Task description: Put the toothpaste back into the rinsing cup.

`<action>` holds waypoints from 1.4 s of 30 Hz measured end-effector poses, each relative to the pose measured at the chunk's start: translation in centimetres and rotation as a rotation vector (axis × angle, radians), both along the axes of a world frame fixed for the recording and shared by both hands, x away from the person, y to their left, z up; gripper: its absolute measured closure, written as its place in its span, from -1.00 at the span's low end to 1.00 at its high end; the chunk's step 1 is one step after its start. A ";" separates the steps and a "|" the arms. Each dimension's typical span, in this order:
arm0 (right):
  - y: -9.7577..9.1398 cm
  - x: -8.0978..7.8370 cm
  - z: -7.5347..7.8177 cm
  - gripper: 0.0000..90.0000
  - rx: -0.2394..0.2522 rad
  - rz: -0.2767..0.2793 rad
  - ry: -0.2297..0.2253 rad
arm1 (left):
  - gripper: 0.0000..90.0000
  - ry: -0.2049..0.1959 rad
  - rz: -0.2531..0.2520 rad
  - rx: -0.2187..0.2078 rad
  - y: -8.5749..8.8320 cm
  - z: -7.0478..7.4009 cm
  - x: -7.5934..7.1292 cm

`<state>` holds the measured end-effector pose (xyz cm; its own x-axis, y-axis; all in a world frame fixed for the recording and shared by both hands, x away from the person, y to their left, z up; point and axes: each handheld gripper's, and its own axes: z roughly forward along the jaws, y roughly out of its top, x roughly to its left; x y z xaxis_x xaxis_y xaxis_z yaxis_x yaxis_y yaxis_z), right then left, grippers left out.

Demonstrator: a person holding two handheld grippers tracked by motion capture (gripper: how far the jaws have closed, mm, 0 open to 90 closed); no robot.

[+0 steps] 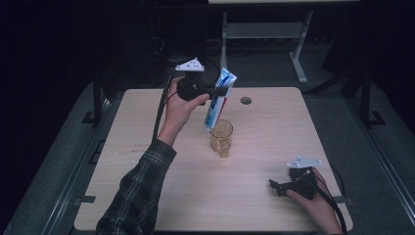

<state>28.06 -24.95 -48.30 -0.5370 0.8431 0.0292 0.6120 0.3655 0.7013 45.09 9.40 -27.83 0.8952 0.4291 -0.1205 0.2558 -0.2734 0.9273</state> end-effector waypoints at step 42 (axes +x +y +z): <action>0.0 0.0 0.0 -0.99 -0.001 0.002 -0.002 | 0.64 0.047 -0.046 0.108 -3.3 -5.9 1.1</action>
<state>28.08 -24.97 -48.31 -0.5388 0.8420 0.0275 0.6098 0.3673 0.7023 46.17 6.08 -33.77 0.9086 0.4009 -0.1176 0.2829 -0.3834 0.8792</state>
